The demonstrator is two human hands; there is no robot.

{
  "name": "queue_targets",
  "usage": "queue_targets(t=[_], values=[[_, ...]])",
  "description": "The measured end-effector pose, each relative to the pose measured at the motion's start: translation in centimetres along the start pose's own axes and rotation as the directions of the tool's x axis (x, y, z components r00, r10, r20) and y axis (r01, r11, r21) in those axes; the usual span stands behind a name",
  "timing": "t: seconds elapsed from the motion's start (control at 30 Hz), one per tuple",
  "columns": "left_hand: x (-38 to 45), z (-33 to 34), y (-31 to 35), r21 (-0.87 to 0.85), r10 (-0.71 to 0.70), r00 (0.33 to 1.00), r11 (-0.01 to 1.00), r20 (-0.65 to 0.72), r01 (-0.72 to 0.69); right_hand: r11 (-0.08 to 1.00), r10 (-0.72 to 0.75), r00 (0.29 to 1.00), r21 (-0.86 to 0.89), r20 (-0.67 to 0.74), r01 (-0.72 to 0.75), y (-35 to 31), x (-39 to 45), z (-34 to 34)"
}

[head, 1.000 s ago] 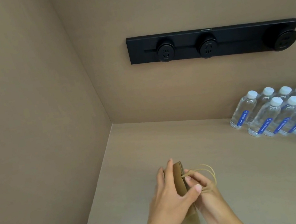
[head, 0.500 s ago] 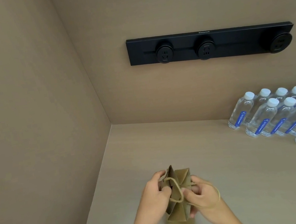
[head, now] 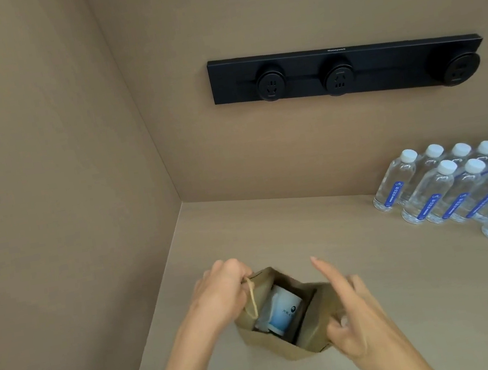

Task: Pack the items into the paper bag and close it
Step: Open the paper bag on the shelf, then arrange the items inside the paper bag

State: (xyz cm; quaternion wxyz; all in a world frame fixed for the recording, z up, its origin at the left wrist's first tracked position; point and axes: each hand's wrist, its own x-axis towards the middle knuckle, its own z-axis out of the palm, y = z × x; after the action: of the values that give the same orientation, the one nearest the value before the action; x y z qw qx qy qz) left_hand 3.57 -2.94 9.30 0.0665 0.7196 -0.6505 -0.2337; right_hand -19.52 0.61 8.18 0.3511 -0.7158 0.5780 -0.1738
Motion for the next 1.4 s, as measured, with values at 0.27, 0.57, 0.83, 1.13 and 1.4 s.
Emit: queue_targets(t=[0.27,0.57,0.83,1.13,1.4], values=[[1.3,0.4,0.3,-0.347,0.053,0.99,0.933,-0.128,-0.095,0.93,-0.148,0.987,-0.332,0.055,0.158,-0.6,-0.4,-0.2],[-5.7,4.8,0.5,-0.444,0.175,0.974,0.868,-0.146,-0.223,0.943,0.03,0.997,-0.334,0.067,-0.006,-1.8,-0.2,0.6],[-5.5,3.7,2.8,-0.105,-0.128,0.991,0.987,-0.029,0.124,0.978,0.197,0.908,-0.009,0.368,-0.209,-0.3,-0.2,-2.6],[-5.4,3.1,1.7,-0.1,-0.084,0.984,0.99,0.157,0.101,0.919,0.065,0.998,-0.391,0.016,-0.053,-0.8,-1.1,-1.7],[-5.4,2.9,1.9,-0.221,-0.072,0.982,0.969,0.175,0.111,0.449,-0.179,0.677,-0.553,0.714,0.702,-3.3,0.4,-3.9]])
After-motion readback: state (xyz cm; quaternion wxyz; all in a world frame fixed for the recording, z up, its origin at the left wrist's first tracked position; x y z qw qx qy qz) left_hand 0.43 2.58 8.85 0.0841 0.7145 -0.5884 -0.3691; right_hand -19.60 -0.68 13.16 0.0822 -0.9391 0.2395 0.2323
